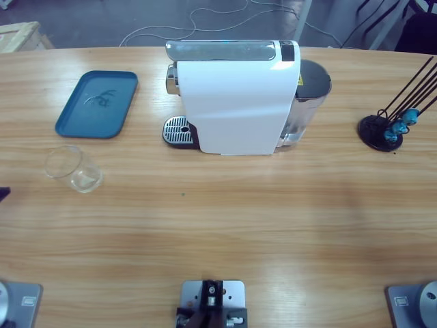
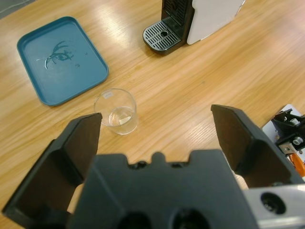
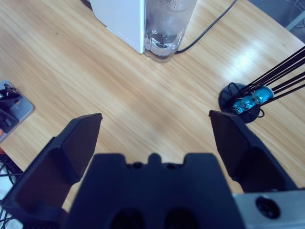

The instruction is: Pour coffee

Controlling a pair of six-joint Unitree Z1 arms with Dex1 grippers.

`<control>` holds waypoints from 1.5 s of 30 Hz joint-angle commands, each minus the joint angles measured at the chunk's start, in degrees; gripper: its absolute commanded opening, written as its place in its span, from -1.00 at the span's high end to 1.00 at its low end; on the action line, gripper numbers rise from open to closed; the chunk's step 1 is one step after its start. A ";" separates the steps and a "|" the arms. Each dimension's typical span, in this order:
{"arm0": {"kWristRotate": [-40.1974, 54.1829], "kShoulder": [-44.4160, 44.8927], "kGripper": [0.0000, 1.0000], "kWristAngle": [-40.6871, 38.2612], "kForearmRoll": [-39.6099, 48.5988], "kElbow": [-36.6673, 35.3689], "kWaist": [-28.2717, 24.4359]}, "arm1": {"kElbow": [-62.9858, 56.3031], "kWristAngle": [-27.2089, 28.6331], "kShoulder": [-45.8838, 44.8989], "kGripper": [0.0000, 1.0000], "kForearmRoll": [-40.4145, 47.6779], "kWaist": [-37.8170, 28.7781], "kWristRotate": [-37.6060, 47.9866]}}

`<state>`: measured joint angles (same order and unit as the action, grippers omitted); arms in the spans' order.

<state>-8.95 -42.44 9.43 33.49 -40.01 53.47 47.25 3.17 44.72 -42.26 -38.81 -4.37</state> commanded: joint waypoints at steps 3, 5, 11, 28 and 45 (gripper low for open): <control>0.30 -4.91 -0.96 0.13 -3.64 1.79 -0.48 | -0.40 -0.09 1.00 -1.00 -0.63 0.28 0.86; 0.34 -5.92 -0.97 0.15 -4.61 1.86 -0.48 | -0.37 -0.09 1.35 -1.00 -0.63 0.26 0.87; -11.07 -17.06 -0.97 -8.59 -6.12 -11.67 -11.97 | -0.05 -0.09 2.78 -1.00 -0.77 0.29 0.94; -40.78 -55.77 -0.83 -41.46 -24.90 -27.23 -25.26 | -0.05 0.44 2.92 -1.00 -0.81 0.29 1.28; -42.82 -58.67 0.06 -51.55 -29.89 -28.21 -22.70 | -0.05 0.79 2.95 -1.00 -0.81 0.31 1.47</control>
<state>-50.44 -100.81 -38.20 4.27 -71.11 30.05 47.50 3.25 46.19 -42.30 -38.81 -3.70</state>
